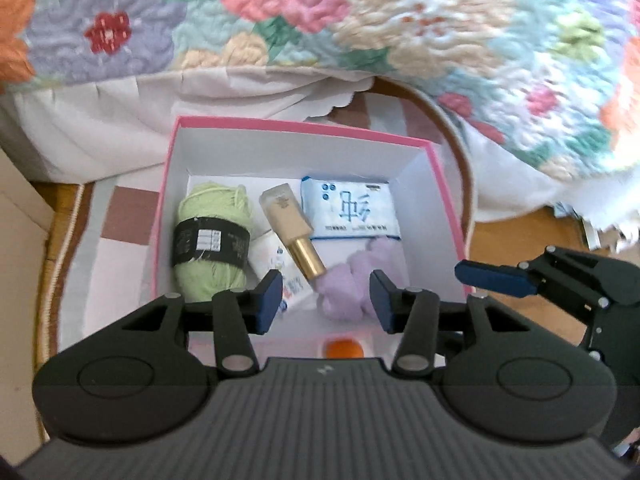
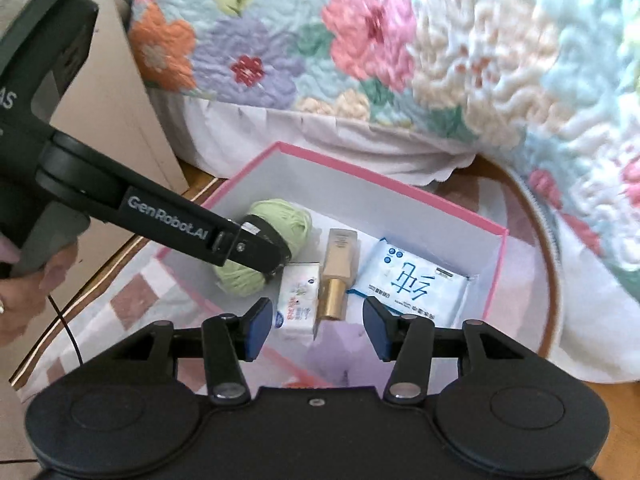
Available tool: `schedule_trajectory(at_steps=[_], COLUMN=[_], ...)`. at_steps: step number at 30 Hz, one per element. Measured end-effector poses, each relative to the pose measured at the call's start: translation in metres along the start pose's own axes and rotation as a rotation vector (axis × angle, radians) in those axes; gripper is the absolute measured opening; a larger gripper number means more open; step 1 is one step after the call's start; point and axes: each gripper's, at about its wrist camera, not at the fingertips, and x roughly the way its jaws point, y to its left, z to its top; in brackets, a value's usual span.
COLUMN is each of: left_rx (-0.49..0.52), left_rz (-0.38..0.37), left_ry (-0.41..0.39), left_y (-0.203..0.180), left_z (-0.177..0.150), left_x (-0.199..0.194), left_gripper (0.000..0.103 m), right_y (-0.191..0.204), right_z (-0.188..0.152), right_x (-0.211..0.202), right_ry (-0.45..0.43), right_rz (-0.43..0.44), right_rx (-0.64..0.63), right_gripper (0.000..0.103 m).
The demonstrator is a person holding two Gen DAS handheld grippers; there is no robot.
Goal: Organize objects
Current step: 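Lower the foundation bottle into the pink box and open both grippers, then move both open grippers toward the clear box of white floss picks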
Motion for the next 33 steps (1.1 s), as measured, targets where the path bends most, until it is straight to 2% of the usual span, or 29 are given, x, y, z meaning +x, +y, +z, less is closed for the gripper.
schedule_trajectory(at_steps=[6,10,17,23,26,29,33], left_rx=[0.073,0.138,0.184,0.222,0.215,0.199,0.183], left_rz=[-0.007,-0.014,-0.029,-0.051,-0.042,-0.027,-0.025], left_ry=[0.009,-0.018,-0.039,-0.037,-0.019,0.000,0.015], left_y=[-0.012,-0.017,-0.016,-0.008,0.002,0.010,0.018], left_z=[-0.018,-0.035,-0.066,-0.099,-0.113,-0.123,-0.131], left_x=[-0.049,-0.082,-0.114,-0.114,-0.103,-0.091,-0.073], left_gripper=[0.055,0.055,0.061,0.068,0.069,0.070,0.074], right_y=[0.031,0.048,0.069,0.081,0.087,0.092,0.094], right_z=[-0.005,-0.014,-0.041,-0.070,-0.086,-0.099,-0.121], right_x=[-0.051,-0.080,-0.120,-0.138,-0.134,-0.123,-0.101], right_ry=[-0.012,-0.036,-0.076,-0.098,-0.073,-0.058,-0.023], right_rz=[-0.019,-0.003,0.003,0.004,0.031,-0.004,0.005], right_rx=[-0.007,0.007,0.025,0.055,0.012,-0.008,0.004], right_gripper=[0.062,0.066,0.073,0.079,0.090,0.091,0.091])
